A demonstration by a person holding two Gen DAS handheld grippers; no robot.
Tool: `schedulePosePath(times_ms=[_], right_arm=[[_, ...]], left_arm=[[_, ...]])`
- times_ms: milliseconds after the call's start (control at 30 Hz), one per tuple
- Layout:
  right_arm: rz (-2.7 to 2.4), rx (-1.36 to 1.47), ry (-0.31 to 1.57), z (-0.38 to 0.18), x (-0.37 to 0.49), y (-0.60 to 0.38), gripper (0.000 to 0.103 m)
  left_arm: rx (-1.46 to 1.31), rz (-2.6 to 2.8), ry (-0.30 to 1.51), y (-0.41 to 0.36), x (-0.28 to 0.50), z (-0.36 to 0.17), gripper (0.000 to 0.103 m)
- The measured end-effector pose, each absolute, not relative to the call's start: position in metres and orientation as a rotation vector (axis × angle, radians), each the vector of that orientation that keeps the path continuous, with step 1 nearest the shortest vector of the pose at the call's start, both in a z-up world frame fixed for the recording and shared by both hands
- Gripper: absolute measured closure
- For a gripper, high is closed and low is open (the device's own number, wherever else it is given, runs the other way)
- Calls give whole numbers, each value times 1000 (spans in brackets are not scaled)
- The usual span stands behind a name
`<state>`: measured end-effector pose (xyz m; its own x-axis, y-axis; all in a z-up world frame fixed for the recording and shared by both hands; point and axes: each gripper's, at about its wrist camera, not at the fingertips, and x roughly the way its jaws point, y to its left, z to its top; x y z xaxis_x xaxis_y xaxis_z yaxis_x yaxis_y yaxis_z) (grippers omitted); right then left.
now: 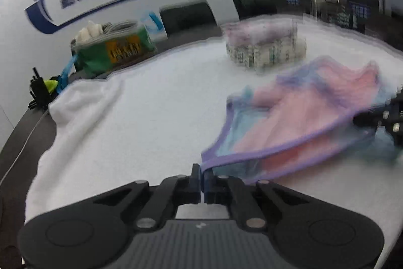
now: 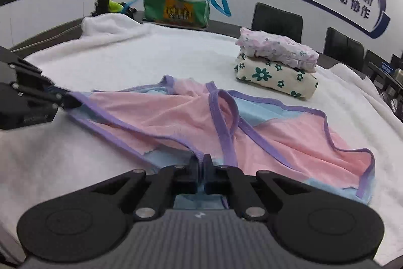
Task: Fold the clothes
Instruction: 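Lift the pink garment high with both grippers, holding it stretched between them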
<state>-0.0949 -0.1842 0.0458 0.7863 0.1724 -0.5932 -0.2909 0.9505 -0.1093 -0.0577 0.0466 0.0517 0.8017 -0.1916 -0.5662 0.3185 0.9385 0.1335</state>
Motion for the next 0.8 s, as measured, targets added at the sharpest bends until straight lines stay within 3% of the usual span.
schedulePosePath(times_ms=[200, 333, 500, 633, 800], right_arm=[[390, -257, 267, 181, -132, -210, 101], [456, -302, 25, 286, -163, -229, 101], [467, -323, -133, 379, -174, -239, 101], [467, -297, -54, 403, -120, -240, 100], [455, -301, 135, 367, 0, -207, 100]], left_arm=[[-82, -406, 274, 101, -109, 208, 102], [8, -381, 86, 102, -158, 296, 102], [90, -345, 24, 92, -168, 377, 102], [139, -299, 102, 81, -116, 387, 101], [171, -176, 252, 86, -6, 341, 101]])
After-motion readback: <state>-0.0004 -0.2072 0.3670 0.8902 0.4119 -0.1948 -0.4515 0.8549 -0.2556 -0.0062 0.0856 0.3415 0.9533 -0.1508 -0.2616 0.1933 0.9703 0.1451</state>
